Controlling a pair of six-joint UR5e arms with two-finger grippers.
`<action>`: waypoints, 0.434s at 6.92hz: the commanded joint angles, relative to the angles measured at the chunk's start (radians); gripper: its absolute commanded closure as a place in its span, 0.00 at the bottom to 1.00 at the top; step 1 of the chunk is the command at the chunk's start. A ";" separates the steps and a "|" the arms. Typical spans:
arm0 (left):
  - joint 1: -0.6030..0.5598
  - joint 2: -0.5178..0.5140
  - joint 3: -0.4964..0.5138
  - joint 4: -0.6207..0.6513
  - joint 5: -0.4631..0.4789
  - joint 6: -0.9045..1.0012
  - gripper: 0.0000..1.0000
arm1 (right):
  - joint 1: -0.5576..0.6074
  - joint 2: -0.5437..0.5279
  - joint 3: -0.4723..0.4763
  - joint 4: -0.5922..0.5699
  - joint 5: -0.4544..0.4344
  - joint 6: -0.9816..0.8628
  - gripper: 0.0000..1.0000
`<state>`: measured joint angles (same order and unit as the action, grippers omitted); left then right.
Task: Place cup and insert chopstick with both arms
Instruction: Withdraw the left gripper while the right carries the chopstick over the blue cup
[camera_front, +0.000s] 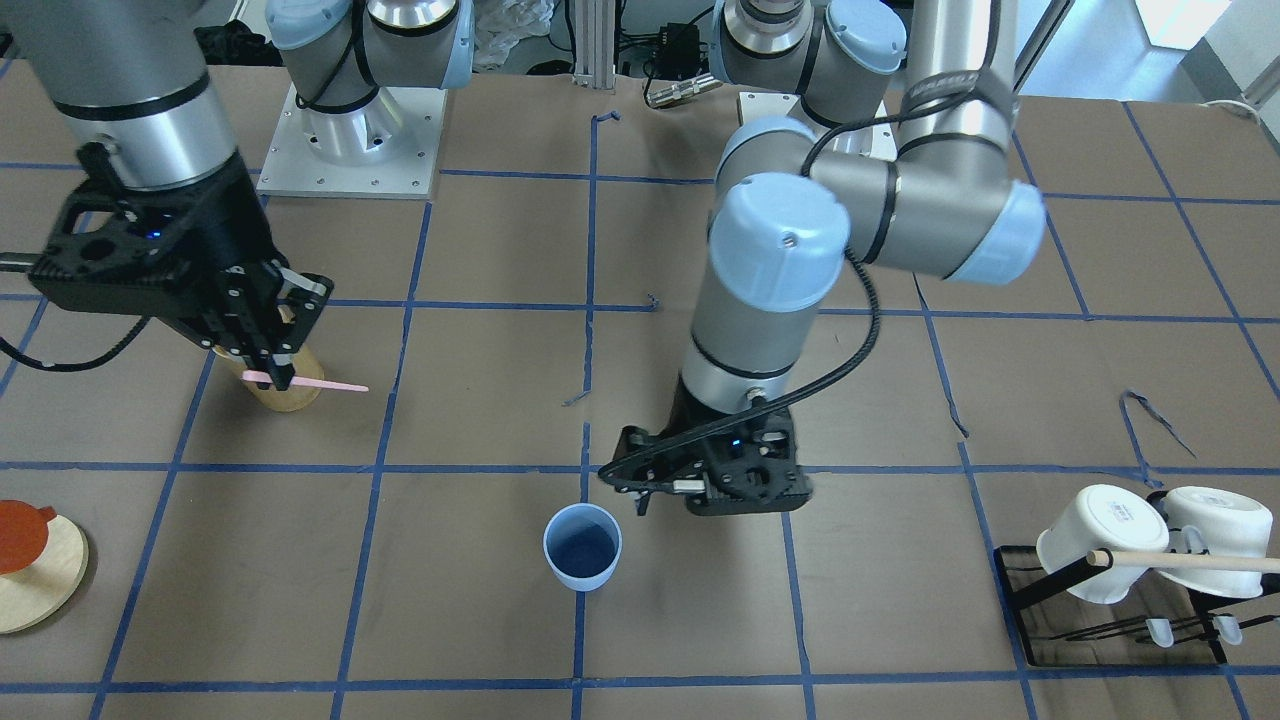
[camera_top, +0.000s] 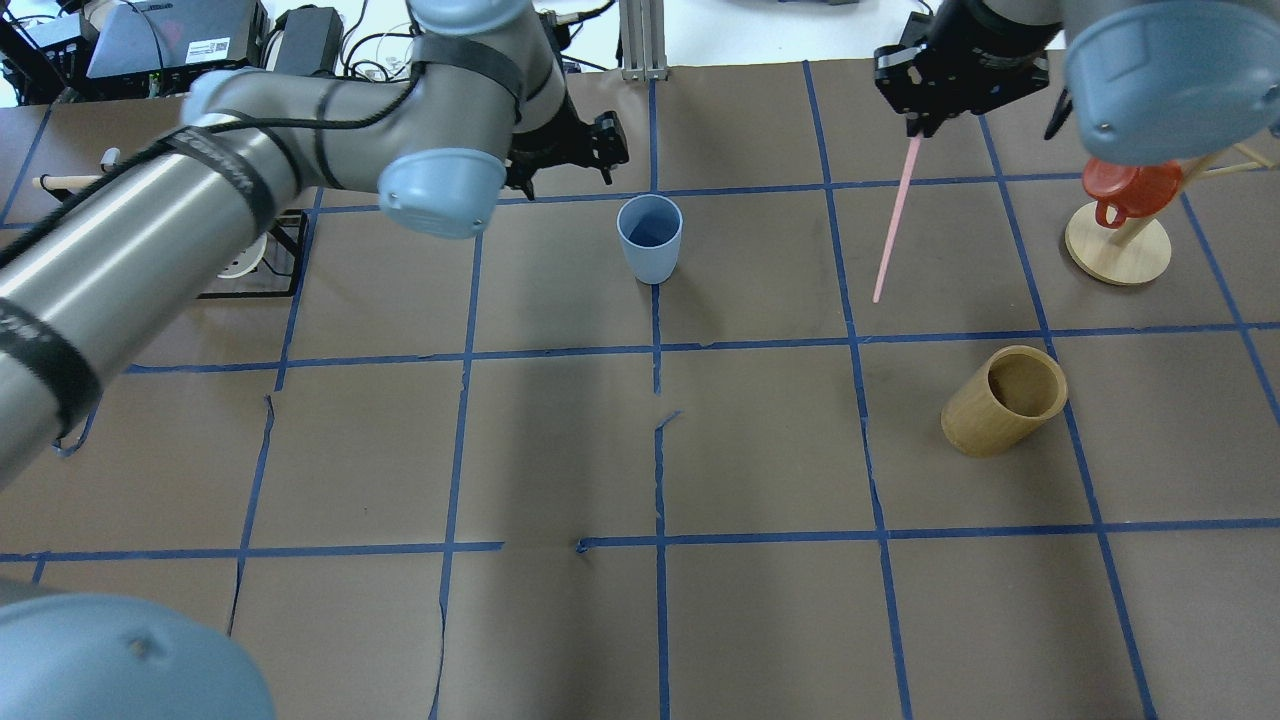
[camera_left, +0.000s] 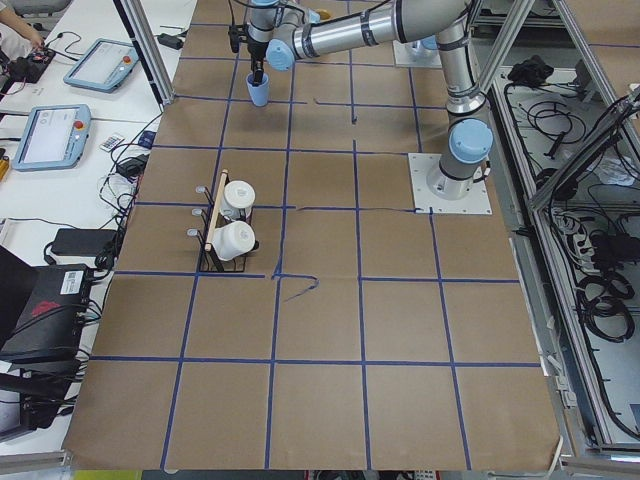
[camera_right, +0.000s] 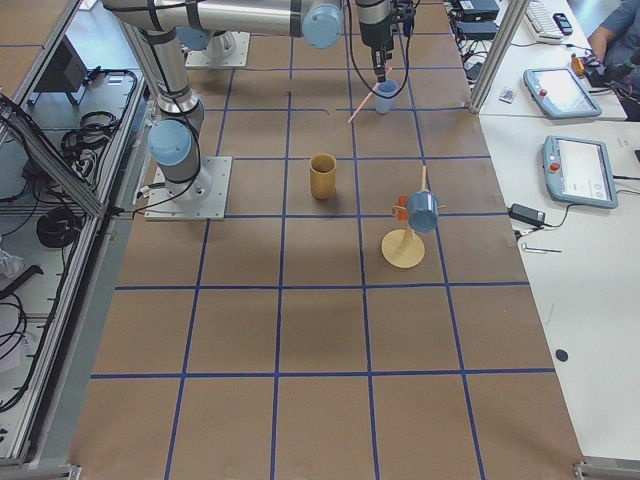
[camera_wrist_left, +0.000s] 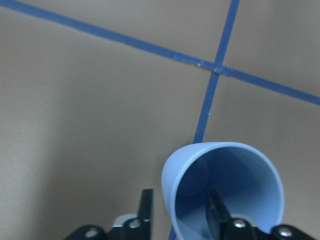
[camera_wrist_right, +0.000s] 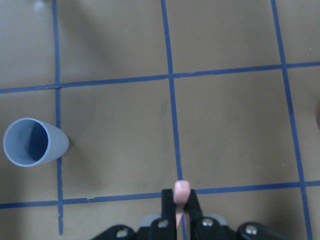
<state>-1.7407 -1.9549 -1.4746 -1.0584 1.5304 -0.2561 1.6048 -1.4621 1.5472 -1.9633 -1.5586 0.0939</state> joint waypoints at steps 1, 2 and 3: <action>0.197 0.201 0.034 -0.348 -0.006 0.310 0.00 | 0.113 0.037 -0.001 -0.138 -0.018 0.029 1.00; 0.273 0.273 0.071 -0.521 -0.006 0.352 0.00 | 0.156 0.040 0.001 -0.213 -0.008 0.042 1.00; 0.274 0.302 0.080 -0.566 -0.007 0.324 0.00 | 0.208 0.054 -0.001 -0.280 -0.008 0.076 1.00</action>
<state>-1.5075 -1.7128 -1.4165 -1.5079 1.5248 0.0524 1.7485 -1.4221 1.5470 -2.1554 -1.5685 0.1378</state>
